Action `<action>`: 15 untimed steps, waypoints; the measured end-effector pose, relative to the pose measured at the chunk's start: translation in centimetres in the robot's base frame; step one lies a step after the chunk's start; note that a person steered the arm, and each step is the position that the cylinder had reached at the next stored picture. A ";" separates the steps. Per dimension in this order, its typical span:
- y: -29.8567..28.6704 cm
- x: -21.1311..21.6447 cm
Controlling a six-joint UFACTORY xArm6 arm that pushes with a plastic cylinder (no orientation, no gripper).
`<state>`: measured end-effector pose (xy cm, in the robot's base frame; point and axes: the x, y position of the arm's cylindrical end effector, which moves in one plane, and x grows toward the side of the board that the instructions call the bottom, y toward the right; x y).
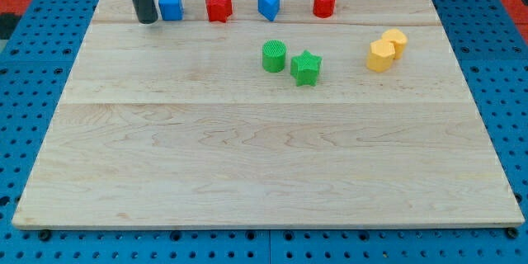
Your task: Push green star slightly towards the left
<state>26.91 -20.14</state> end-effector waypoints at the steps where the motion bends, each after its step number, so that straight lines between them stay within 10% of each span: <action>1: -0.4 0.0; 4: -0.3 0.7; 8: 20.2 16.6; 15: 28.0 13.4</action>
<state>40.32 7.81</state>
